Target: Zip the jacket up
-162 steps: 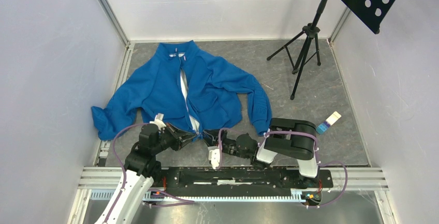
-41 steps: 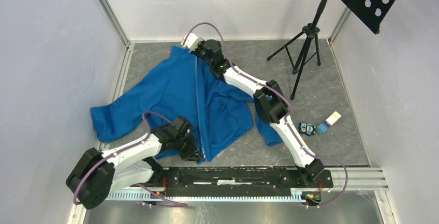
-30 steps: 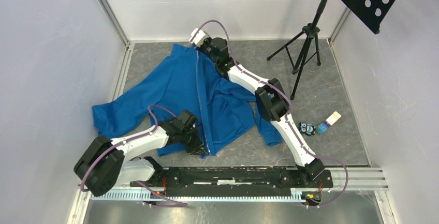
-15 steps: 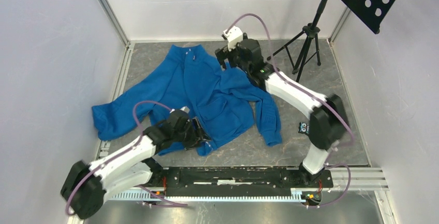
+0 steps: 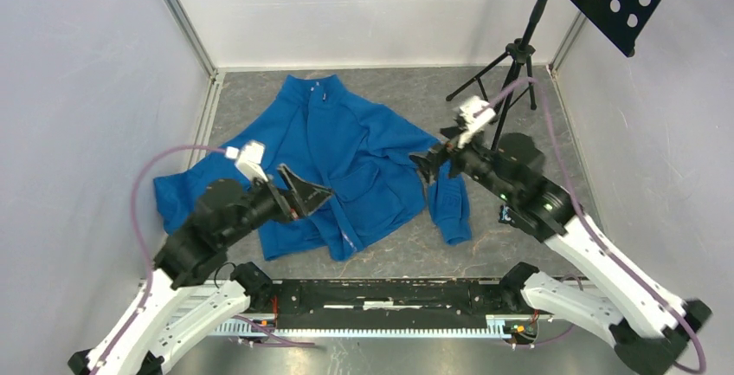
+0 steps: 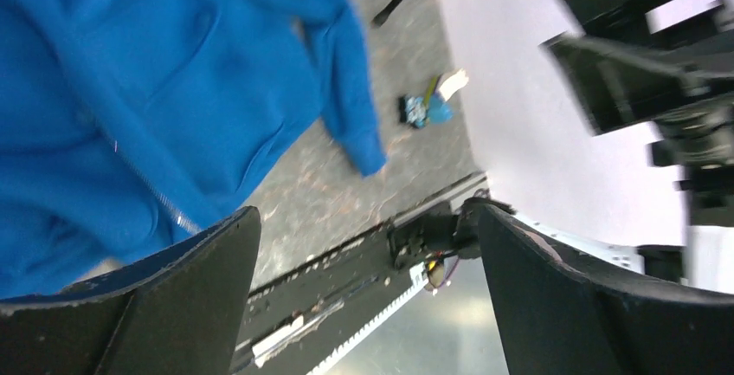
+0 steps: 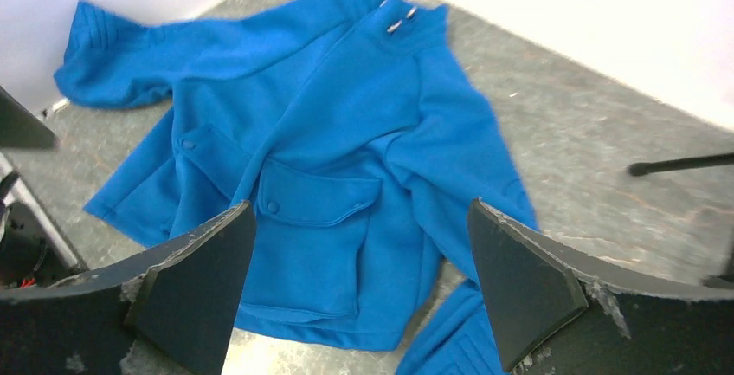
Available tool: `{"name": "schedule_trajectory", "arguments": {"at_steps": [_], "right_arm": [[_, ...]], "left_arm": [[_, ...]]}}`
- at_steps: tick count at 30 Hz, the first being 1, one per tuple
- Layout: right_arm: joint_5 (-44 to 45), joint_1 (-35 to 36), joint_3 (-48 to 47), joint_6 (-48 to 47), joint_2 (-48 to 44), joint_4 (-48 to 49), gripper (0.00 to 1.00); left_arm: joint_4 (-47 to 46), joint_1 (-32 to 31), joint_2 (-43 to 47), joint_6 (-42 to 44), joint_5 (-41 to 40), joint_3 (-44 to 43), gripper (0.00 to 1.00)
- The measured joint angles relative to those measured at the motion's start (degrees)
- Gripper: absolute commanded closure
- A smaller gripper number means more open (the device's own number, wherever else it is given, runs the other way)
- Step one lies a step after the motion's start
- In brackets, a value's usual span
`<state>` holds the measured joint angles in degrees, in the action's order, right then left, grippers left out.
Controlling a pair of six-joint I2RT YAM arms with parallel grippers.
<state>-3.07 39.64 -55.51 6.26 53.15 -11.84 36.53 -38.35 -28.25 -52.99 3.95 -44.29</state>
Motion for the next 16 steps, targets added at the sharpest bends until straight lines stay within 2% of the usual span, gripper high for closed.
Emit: {"name": "schedule_trajectory", "arguments": {"at_steps": [7,11,16], "right_arm": [[9.5,0.0,-2.5,-2.3,-15.9,-8.0,0.02],[14.9,0.0,-6.8,-4.0,-20.8,-10.7,0.02],[18.9,0.0,-8.3,-6.2,-25.2,-11.4,0.02]], "left_arm": [[2.9,0.0,-4.0,14.1,-5.0,-25.9,0.0],[3.5,0.0,-4.2,19.8,-7.6,-34.6,0.0],[3.7,0.0,-4.2,23.6,-10.1,-39.9,0.0]]}}
